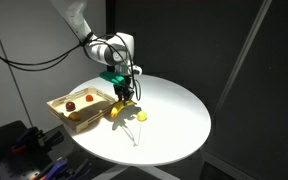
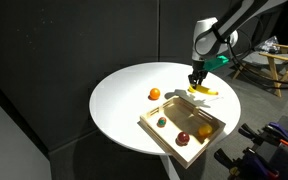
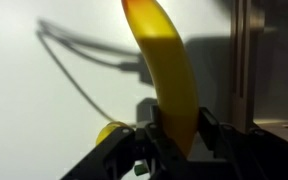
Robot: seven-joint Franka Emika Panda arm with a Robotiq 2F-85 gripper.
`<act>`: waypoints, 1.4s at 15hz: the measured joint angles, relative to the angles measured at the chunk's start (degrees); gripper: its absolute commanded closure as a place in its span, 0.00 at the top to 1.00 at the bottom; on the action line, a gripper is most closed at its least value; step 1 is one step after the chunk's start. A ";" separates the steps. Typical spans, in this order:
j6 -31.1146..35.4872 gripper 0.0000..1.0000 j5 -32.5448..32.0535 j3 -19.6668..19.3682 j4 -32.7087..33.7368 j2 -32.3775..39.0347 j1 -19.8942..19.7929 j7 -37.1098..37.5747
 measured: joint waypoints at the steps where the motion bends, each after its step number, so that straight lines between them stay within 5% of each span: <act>1: 0.02 0.16 0.04 0.02 0.00 0.30 -0.06 -0.86; 15: 0.06 0.16 0.05 1.34 -0.02 3.02 -0.55 -11.33; 17: 0.06 0.67 0.05 1.34 -0.02 3.07 -0.56 -11.85; 21: 0.06 0.86 0.04 1.34 -0.02 3.07 -0.56 -12.15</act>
